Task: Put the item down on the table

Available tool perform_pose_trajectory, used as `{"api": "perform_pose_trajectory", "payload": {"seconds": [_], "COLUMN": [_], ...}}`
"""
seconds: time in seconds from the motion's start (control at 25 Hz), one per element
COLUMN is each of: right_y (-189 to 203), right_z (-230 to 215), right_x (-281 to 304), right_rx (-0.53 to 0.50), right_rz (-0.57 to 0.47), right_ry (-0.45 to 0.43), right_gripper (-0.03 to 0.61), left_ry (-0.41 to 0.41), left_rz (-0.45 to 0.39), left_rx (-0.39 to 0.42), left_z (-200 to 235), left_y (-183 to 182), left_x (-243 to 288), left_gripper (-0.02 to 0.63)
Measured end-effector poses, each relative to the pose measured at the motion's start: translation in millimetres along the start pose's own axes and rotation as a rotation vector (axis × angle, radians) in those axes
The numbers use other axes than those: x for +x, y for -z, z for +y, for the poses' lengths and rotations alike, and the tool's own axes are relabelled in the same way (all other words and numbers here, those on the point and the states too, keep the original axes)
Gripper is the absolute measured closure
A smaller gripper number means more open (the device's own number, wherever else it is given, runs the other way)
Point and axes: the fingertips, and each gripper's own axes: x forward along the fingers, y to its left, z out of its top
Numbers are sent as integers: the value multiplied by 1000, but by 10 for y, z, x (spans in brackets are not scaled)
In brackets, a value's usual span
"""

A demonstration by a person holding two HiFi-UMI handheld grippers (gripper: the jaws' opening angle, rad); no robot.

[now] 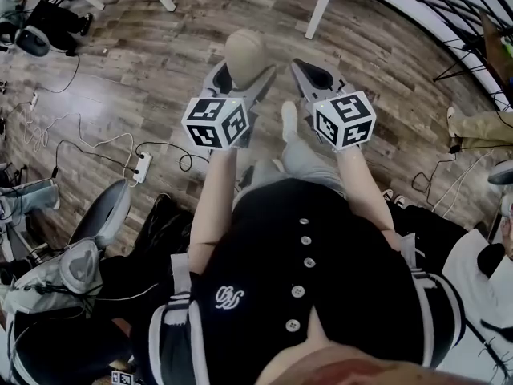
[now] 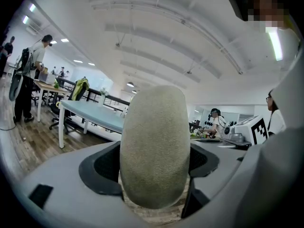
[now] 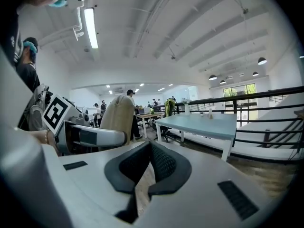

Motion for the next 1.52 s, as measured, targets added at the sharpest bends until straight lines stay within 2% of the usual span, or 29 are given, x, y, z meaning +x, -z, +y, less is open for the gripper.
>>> {"api": "perform_pose_trajectory", "payload": {"seconds": [0.28, 0.52, 0.64, 0.92, 1.16, 1.52], "right_y": [-41, -279, -523, -812, -781, -747], "right_z": [-346, -879, -1158, -1679, -1880, -2194], "right_x": [486, 774, 1074, 1518, 1799, 2422], "right_rx": [-8, -12, -22, -39, -24, 34], "right_rz": [11, -24, -50, -58, -31, 9], "right_ry": [-47, -67, -86, -138, -147, -117], "right_gripper": [566, 566, 566, 566, 566, 566], "left_ry": [-30, -70, -96, -167, -181, -144], "left_rz": [-8, -36, -55, -99, -88, -80], "left_rx": [-18, 8, 18, -1, -29, -66], "left_z": [313, 453, 646, 967, 1225, 1757], "left_y": [-88, -377, -627, -973, -991, -1128], "left_x": [413, 910, 1199, 1726, 2001, 2466], "left_gripper": [218, 218, 218, 218, 218, 218]}}
